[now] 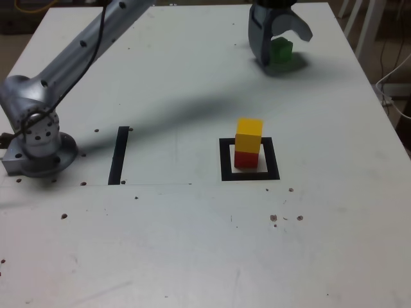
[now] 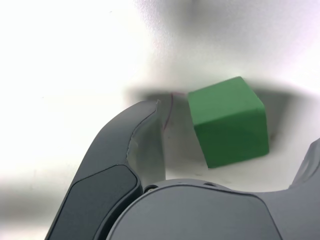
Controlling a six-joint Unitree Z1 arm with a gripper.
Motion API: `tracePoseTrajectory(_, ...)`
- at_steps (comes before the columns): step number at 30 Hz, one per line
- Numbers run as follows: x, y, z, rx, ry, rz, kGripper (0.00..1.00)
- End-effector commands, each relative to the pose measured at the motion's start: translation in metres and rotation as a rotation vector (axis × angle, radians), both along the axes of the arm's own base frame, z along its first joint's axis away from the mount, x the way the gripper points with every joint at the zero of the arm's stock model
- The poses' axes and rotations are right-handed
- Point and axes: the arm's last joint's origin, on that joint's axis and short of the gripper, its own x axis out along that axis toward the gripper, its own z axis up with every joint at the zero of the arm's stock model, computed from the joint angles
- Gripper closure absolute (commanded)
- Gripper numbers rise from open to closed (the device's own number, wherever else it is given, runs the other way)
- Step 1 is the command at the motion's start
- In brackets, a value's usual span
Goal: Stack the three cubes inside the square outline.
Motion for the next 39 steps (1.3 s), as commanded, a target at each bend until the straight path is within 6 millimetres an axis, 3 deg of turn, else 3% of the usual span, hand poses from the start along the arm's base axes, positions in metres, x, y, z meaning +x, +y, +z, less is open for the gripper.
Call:
tracePoseTrajectory(1,-0.001,0.000,-0.002,-0.016,0.017,0.001,0.03)
tracePoseTrajectory(9,0.001,0.001,-0.009,-0.030,0.019,0.003,0.13)
tracePoseTrajectory(19,0.001,0.001,-0.010,-0.026,0.026,0.002,0.61)
tracePoseTrajectory(22,0.001,0.000,-0.010,-0.025,0.028,-0.001,0.70)
tracePoseTrajectory(39,0.004,-0.011,-0.011,-0.020,0.058,-0.052,0.72)
